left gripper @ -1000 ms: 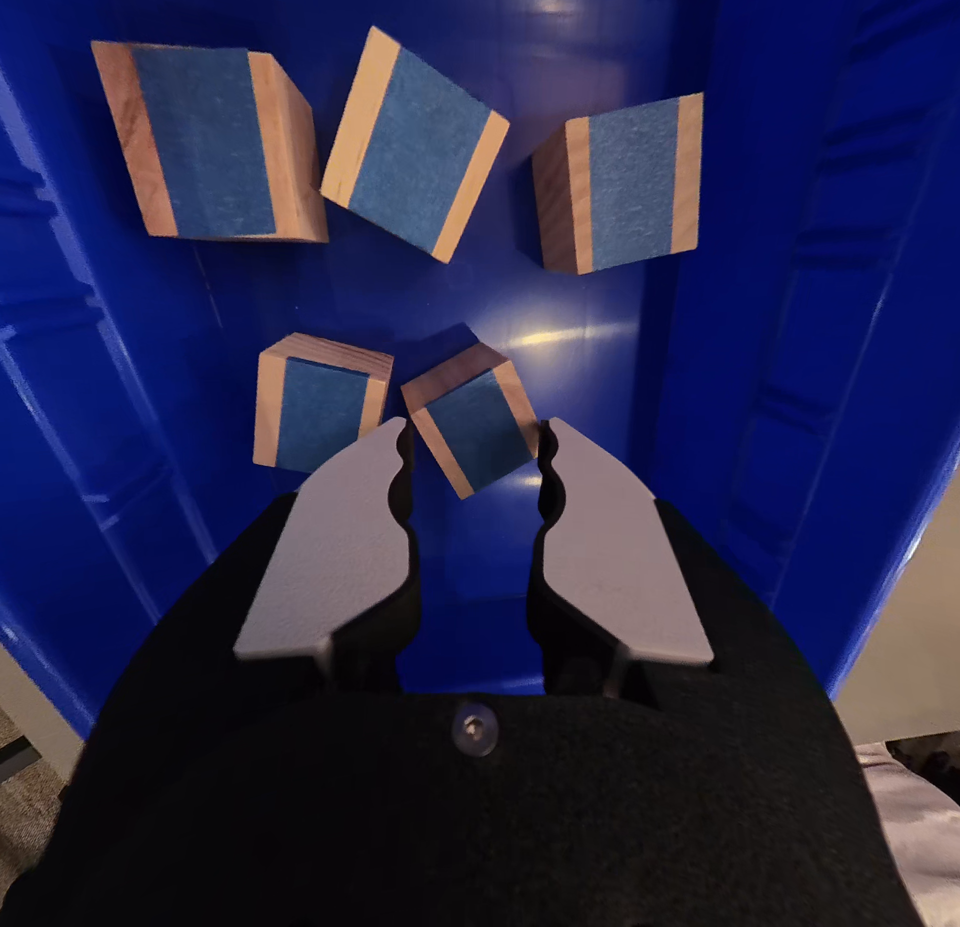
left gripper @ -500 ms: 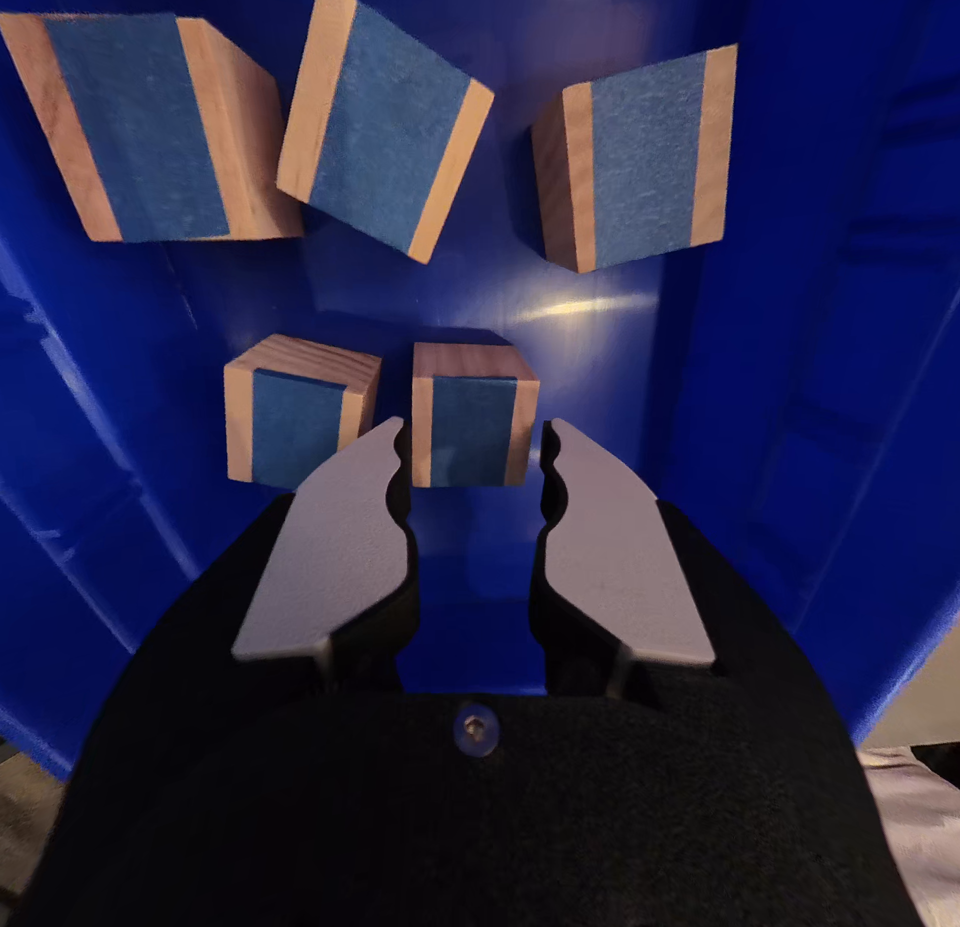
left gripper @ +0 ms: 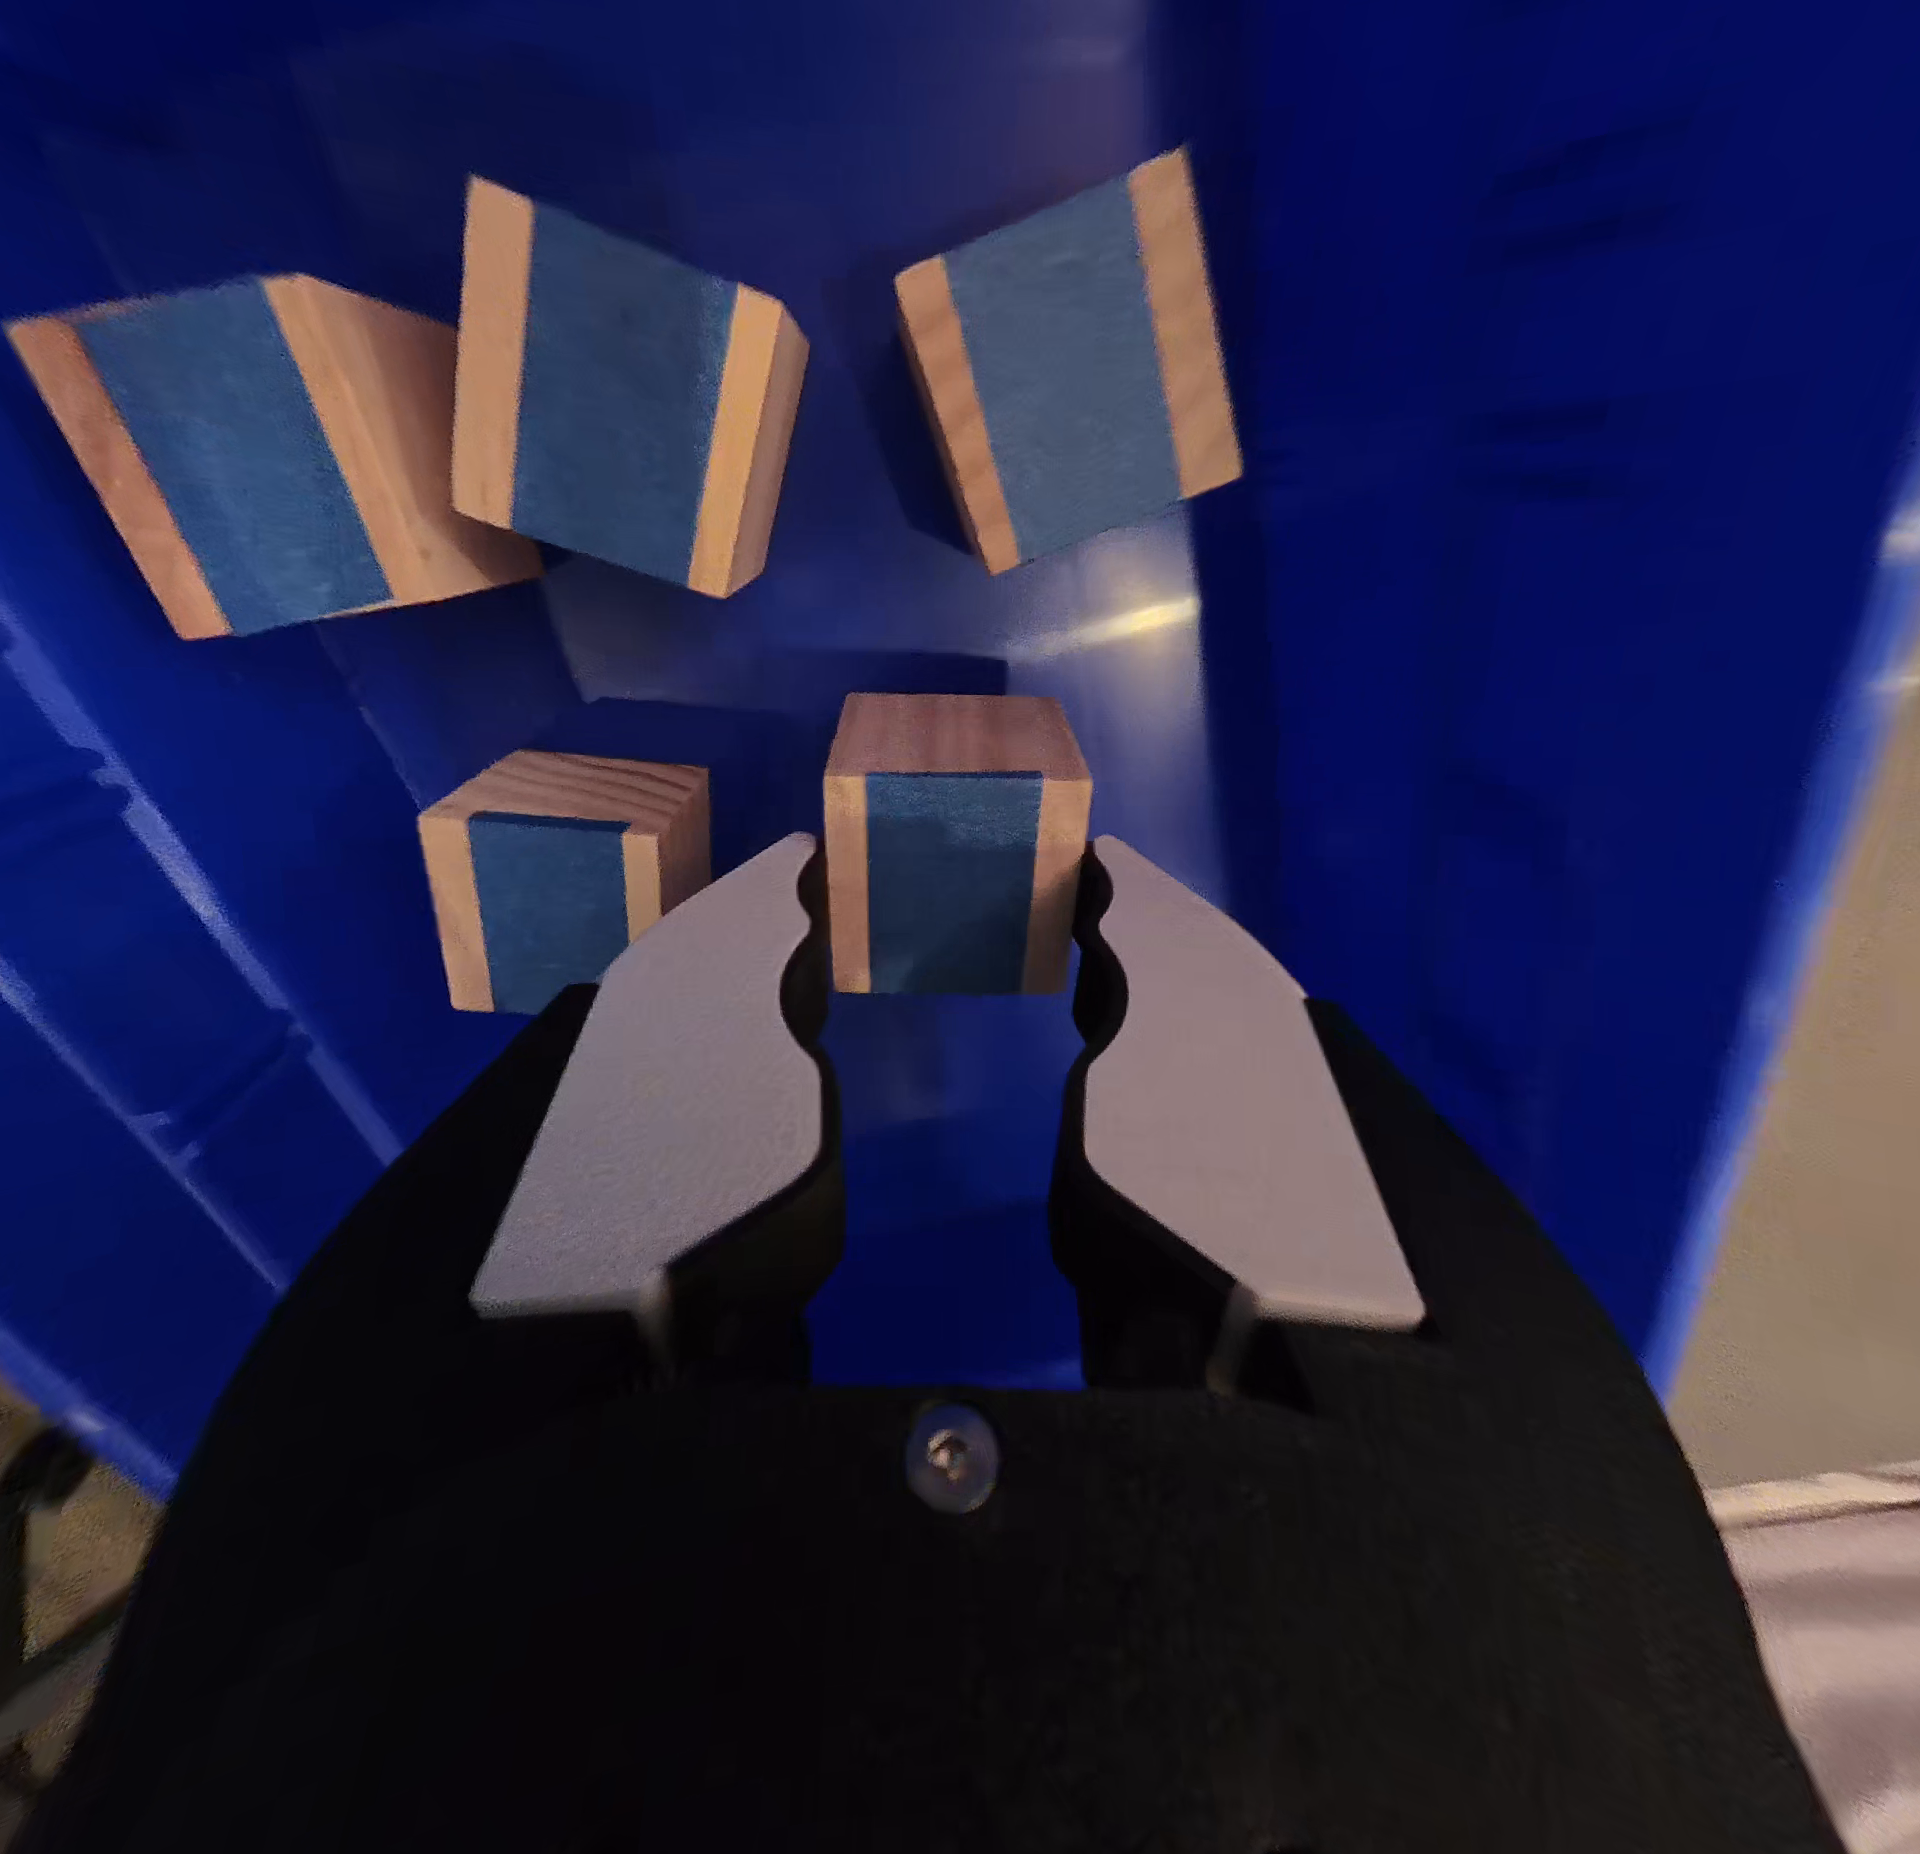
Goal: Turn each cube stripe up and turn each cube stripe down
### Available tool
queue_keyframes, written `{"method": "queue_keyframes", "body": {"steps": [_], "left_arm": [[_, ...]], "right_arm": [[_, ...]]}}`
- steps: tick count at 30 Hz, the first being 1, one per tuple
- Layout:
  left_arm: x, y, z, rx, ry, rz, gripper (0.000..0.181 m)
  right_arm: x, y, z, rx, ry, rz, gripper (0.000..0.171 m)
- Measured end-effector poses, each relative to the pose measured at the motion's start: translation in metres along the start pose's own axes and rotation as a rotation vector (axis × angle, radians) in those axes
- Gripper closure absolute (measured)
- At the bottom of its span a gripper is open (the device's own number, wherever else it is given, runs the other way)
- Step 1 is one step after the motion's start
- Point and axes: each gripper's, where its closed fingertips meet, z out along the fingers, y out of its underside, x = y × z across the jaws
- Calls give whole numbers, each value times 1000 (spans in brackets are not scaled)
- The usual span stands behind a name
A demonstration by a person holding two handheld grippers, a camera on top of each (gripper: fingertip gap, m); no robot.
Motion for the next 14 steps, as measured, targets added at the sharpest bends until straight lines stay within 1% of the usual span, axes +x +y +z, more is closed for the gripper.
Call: {"method": "queue_keyframes", "body": {"steps": [2,3,5,7,9,11,12,14], "left_arm": [[6,-4,-19,83,79,17,136],[13,-6,-32,136,148,29,136],[28,-10,-65,273,320,68,136],[51,-10,-108,431,535,131,136],[80,-5,-154,574,759,236,136],[113,2,-190,666,941,356,137],[131,6,-202,682,1032,410,137],[170,16,-221,656,1230,505,137]], "right_arm": [[0,-3,-1,11,6,-6,103],[0,-6,-2,22,8,-12,103],[0,-17,-6,65,25,-37,103],[3,-38,-14,146,71,-73,104],[3,-72,-28,280,123,-113,105],[-4,-119,-48,472,169,-147,106],[-12,-146,-61,586,178,-155,106],[-35,-193,-87,807,159,-144,105]]}}
